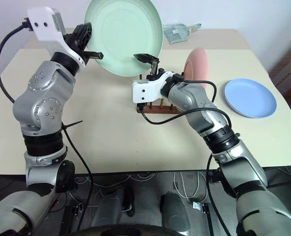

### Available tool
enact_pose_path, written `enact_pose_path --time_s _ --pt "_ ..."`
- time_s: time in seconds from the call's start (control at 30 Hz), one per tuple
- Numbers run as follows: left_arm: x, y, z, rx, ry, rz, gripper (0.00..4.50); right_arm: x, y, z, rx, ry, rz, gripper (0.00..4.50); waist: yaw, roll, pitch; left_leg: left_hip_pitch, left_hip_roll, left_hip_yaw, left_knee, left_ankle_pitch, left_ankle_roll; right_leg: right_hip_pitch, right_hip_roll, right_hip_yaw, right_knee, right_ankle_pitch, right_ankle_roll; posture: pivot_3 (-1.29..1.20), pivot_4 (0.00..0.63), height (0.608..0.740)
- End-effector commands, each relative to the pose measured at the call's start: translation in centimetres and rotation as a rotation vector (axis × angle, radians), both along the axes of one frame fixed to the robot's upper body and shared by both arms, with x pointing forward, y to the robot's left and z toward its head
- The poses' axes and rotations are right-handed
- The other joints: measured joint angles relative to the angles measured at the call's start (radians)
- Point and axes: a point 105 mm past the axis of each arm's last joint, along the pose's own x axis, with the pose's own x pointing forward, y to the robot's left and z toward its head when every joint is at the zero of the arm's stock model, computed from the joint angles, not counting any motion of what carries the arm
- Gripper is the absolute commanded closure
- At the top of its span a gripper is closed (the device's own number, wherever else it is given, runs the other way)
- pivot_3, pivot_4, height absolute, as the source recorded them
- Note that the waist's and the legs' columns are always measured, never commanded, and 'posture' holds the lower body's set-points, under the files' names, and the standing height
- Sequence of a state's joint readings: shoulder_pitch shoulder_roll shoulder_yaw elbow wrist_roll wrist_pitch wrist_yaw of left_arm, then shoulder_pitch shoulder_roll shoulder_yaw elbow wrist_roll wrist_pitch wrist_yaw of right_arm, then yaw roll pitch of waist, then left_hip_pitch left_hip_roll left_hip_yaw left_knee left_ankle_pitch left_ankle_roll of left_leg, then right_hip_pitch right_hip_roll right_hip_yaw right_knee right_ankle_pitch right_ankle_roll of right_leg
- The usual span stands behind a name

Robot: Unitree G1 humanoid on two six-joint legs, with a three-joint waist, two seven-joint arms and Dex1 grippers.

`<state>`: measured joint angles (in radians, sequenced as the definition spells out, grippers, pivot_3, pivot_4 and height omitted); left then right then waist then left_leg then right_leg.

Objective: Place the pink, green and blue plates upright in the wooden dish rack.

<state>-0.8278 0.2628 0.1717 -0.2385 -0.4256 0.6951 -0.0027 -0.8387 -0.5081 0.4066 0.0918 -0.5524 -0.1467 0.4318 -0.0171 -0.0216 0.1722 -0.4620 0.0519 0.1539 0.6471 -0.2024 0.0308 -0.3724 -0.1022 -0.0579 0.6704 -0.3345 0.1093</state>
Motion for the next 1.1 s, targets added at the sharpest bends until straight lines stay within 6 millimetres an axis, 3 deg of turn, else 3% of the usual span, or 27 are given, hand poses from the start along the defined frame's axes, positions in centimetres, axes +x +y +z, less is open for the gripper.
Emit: enact_pose_path --time_s 0.03,0.17,0.37,0.47,0.53,0.6,0.7,0.8,0.9,1.0,1.1 --pt "-0.8 -0.1 1.2 -0.008 -0.048 -0.02 4.5 -0.4 0.1 1.1 0.018 -0.055 0.013 2.24 0.0 0.0 0.0 0.0 0.0 0.0 0.0 0.0 0.0 0.0 0.0 0.0 0.0 0.0 0.0 0.0 0.15 0.732" --pt "-0.8 -0.2 1.0 -0.018 -0.038 -0.029 4.5 -0.5 0.2 1.0 0.014 -0.058 0.015 4.41 0.0 0.0 0.0 0.0 0.0 0.0 0.0 0.0 0.0 0.0 0.0 0.0 0.0 0.0 0.0 0.0 0.15 0.732" --pt "-0.7 -0.1 0.9 -0.055 -0.027 -0.04 4.5 -0.6 0.2 0.9 0.012 -0.061 0.019 4.47 0.0 0.0 0.0 0.0 0.0 0.0 0.0 0.0 0.0 0.0 0.0 0.0 0.0 0.0 0.0 0.0 0.15 0.732" --pt "-0.8 0.2 1.2 -0.114 -0.036 -0.06 3.5 -0.5 0.1 1.0 0.007 -0.077 0.008 4.5 0.0 0.0 0.0 0.0 0.0 0.0 0.0 0.0 0.0 0.0 0.0 0.0 0.0 0.0 0.0 0.0 0.15 0.732" --pt "-0.9 0.8 1.8 -0.204 -0.056 -0.069 2.59 -0.4 0.0 0.9 0.004 -0.076 0.005 4.5 0.0 0.0 0.0 0.0 0.0 0.0 0.0 0.0 0.0 0.0 0.0 0.0 0.0 0.0 0.0 0.0 0.15 0.732" --pt "-1.0 1.9 2.7 -0.327 -0.084 -0.059 1.57 -0.4 0.0 0.9 0.002 -0.076 0.005 4.5 -0.001 0.0 0.0 0.0 0.0 -0.001 0.0 0.0 0.0 0.001 0.0 0.0 0.0 0.0 0.0 0.0 0.15 0.732" --pt "-0.8 5.6 3.7 -0.501 -0.132 0.05 0.05 -0.6 0.1 1.2 0.025 -0.072 0.017 4.5 -0.003 0.0 0.0 0.0 0.0 -0.001 0.0 0.0 0.0 0.0 0.0 0.0 0.0 0.0 0.0 0.0 0.15 0.732" --pt "-0.6 8.3 3.6 -0.452 -0.156 0.166 0.01 -1.0 0.1 2.2 0.115 -0.05 0.047 4.5 -0.003 0.0 0.0 0.001 0.0 -0.001 0.0 0.0 0.0 0.001 0.0 0.0 0.0 0.0 0.0 0.0 0.15 0.732" --pt "-0.2 9.7 3.2 -0.409 -0.142 0.213 0.01 -1.3 -0.1 3.2 0.192 -0.029 0.07 4.5 0.0 0.0 0.0 0.0 0.0 -0.001 0.0 0.0 0.0 0.001 0.0 0.0 0.0 0.0 0.0 0.0 0.15 0.732" --pt "1.2 11.0 -1.1 -0.083 -0.008 0.222 0.01 -3.2 -1.0 5.8 0.45 0.145 0.196 4.5 0.001 0.001 0.0 0.0 0.0 0.0 -0.001 0.0 0.0 0.001 0.0 0.0 -0.001 0.0 0.0 0.0 0.15 0.732" --pt "0.9 9.9 -4.7 0.085 0.067 0.069 0.01 -4.7 -2.4 6.8 0.658 0.372 0.298 4.5 0.003 0.001 0.0 0.0 0.0 0.0 -0.002 0.0 0.0 0.0 0.001 0.0 -0.001 0.0 0.0 0.0 0.15 0.732"
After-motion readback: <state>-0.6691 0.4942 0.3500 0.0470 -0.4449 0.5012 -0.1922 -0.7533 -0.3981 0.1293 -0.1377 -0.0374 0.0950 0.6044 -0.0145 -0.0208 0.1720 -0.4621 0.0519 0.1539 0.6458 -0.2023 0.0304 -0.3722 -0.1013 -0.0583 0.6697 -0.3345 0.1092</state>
